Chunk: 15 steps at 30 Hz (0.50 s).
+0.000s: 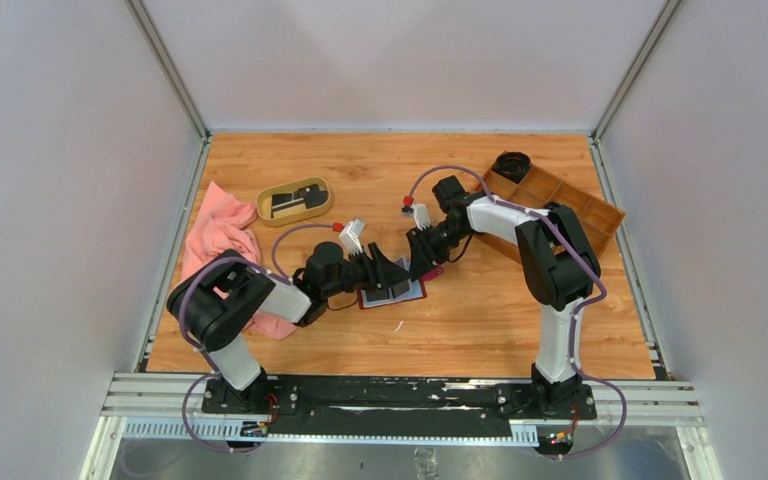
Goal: Put the credit cards into the card holder
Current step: Turn over the card slot in the card holder.
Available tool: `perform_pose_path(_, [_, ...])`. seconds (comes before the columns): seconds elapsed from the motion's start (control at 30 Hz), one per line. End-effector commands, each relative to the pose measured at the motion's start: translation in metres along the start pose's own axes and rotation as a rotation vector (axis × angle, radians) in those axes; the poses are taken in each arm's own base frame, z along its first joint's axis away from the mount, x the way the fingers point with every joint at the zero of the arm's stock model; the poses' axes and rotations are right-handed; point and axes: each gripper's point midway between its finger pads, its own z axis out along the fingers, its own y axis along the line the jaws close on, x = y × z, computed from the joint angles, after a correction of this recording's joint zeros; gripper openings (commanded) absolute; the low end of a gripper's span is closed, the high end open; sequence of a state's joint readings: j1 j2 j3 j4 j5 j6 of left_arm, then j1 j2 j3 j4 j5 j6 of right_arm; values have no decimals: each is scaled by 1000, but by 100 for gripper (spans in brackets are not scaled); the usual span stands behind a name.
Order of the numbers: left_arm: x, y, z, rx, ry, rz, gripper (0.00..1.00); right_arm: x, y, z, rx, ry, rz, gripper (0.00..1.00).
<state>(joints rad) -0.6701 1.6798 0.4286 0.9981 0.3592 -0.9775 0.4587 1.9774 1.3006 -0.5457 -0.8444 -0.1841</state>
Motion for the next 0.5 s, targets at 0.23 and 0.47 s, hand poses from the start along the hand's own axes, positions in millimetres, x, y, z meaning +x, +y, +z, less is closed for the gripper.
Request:
perform_pose_path(0.23, [-11,9,-15,-103,-52,114,60,-13,28,-10,-159,-54,-12,37])
perform_pose_path(0.47, [-11,17,-18,-155,-44,135,62,-11,36,-4,-229,-51,20,38])
